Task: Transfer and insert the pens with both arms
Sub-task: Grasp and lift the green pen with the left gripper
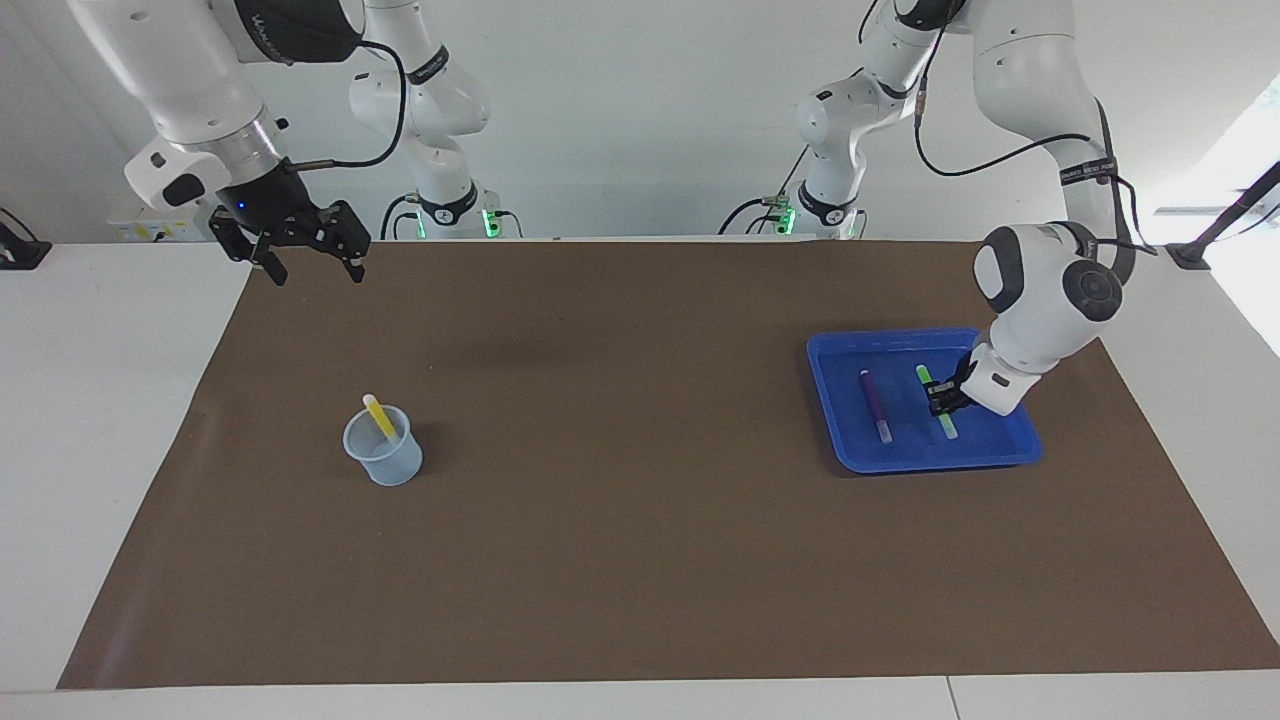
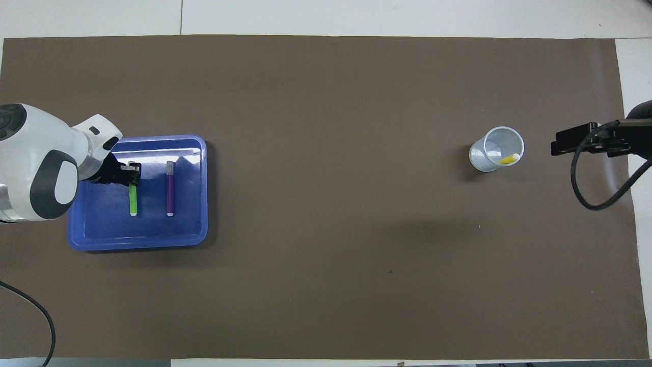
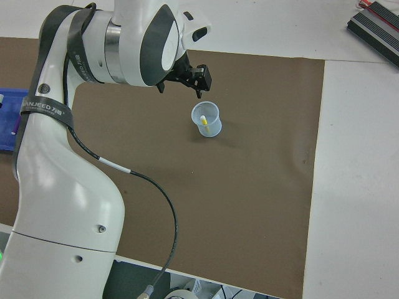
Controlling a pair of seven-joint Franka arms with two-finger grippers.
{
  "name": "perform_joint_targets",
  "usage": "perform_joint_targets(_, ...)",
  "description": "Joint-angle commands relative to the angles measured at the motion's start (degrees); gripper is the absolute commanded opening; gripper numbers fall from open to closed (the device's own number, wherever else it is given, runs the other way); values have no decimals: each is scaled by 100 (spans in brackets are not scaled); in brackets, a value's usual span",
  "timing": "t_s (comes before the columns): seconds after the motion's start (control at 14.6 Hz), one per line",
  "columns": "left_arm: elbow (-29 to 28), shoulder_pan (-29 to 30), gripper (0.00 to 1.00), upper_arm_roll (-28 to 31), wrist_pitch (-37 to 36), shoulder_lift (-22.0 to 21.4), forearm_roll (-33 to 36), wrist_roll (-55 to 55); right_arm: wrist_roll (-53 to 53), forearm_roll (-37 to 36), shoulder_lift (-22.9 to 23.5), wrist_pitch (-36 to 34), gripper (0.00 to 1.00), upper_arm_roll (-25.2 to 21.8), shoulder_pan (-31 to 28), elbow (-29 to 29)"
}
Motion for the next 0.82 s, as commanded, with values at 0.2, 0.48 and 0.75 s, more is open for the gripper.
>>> perform_joint_targets(0.2, 1627, -550, 0, 35, -1601, 75, -907, -1379, 127, -269, 107, -164, 100, -44, 297, 209)
perform_joint_targets(0.48, 2138, -858, 0, 0, -1981, 13, -2040, -3372, 127, -357, 116, -164, 100, -44, 341, 218)
perform_joint_targets(0.75, 2147, -920, 0, -605, -1780, -180, -2727, -5683, 144, -234, 107, -173, 100, -53, 341, 218)
